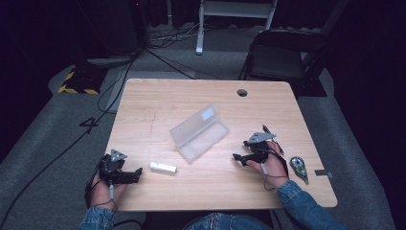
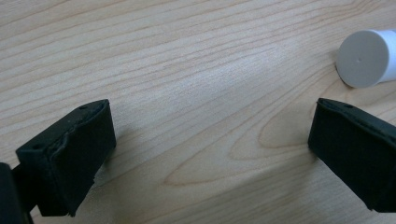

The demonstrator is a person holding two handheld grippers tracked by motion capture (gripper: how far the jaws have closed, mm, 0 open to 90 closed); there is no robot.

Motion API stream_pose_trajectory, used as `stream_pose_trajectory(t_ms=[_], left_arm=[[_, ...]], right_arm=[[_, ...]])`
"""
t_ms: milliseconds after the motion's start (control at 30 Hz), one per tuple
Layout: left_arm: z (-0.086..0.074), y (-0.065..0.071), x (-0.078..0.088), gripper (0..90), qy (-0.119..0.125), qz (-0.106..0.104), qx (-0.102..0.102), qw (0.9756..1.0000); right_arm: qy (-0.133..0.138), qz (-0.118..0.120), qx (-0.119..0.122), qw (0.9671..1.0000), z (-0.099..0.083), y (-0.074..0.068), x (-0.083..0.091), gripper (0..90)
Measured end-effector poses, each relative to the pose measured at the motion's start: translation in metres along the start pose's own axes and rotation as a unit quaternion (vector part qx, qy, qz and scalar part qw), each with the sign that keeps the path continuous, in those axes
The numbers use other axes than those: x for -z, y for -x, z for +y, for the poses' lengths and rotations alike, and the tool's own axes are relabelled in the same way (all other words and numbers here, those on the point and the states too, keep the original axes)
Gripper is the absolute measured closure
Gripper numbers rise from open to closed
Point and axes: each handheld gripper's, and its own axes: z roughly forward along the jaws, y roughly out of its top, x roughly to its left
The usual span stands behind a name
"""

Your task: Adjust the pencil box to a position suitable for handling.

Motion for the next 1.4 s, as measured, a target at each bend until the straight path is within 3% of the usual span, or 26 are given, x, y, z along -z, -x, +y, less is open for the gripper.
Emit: stream_pose_trajectory(t_ms=[67,100,233,300,500,667,1000,1167,1400], left_arm=[[0.000,0.000,0.000,1.0,0.001,0.000,0.001,1.0000],[-0.001,0.000,0.000,1.0,0.003,0.000,0.001,1.0000],[-0.001,0.001,0.000,1.0,0.006,0.003,0.004,1.0000],[-0.001,0.001,0.000,1.0,0.008,0.003,0.005,1.0000],[-0.002,0.001,0.000,1.0,0.009,0.003,0.007,0.9999],[-0.002,0.001,0.000,1.2,0.011,0.005,0.006,0.9999],[-0.003,0.001,0.000,1.2,0.012,0.005,0.007,0.9999],[-0.004,0.001,0.000,1.2,0.013,0.004,0.007,0.9999],[-0.003,0.001,0.000,1.1,0.012,0.004,0.006,0.9999]], right_arm=[[-0.006,0.004,0.006,1.0000,0.003,-0.001,-0.001,30.2],[-0.012,0.015,0.027,0.9995,0.009,-0.004,-0.001,37.0],[-0.007,0.020,0.044,0.9988,0.016,-0.009,-0.003,36.1],[-0.007,0.034,0.061,0.9975,0.027,-0.013,-0.005,36.0],[-0.003,0.055,0.084,0.9949,0.046,-0.018,-0.007,36.7],[-0.002,0.078,0.090,0.9929,0.063,-0.022,-0.016,36.1],[-0.006,0.094,0.099,0.9906,0.084,-0.027,-0.049,30.4],[-0.015,0.092,0.086,0.9920,0.085,-0.020,-0.058,27.4],[-0.018,0.087,0.081,0.9927,0.073,-0.015,-0.054,27.0]])
